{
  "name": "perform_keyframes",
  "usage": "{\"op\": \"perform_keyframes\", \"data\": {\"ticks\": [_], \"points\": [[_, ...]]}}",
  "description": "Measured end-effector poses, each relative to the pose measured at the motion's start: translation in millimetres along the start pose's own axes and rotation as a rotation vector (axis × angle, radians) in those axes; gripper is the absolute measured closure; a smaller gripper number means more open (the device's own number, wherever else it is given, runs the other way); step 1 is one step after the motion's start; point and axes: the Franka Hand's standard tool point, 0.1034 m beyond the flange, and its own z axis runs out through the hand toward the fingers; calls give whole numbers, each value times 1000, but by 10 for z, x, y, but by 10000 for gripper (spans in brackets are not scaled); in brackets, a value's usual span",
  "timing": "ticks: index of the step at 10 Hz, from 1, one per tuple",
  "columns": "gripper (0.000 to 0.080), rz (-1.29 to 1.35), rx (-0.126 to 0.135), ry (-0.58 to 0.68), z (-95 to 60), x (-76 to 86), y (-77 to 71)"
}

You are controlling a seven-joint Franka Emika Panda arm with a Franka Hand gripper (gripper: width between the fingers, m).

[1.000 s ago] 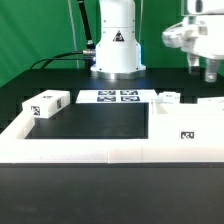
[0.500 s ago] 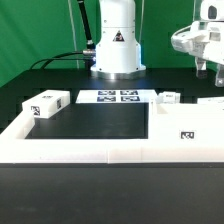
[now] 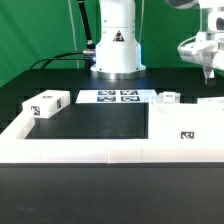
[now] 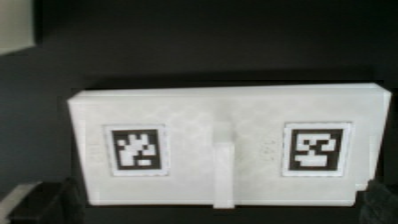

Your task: Assemble cabinet

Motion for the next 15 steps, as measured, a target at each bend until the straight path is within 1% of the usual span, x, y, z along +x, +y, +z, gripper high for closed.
{"op": "perform_keyframes", "data": {"ticks": [2, 3, 6, 8, 9, 10, 11, 12, 13, 14, 15], "points": [[2, 2, 25, 4, 136, 14, -68], [2, 4, 31, 5, 168, 10, -78], [2, 7, 44, 7, 253, 21, -73], [11, 8, 47, 5, 271, 22, -36], [205, 9, 47, 5, 271, 19, -36], [205, 9, 48, 5, 275, 17, -38], [404, 10, 49, 5, 279, 17, -41], [404, 10, 50, 5, 285, 13, -45], [587, 13, 50, 5, 287, 0, -41], [732, 13, 49, 5, 286, 1, -40], [732, 13, 49, 5, 283, 1, -38]]}}
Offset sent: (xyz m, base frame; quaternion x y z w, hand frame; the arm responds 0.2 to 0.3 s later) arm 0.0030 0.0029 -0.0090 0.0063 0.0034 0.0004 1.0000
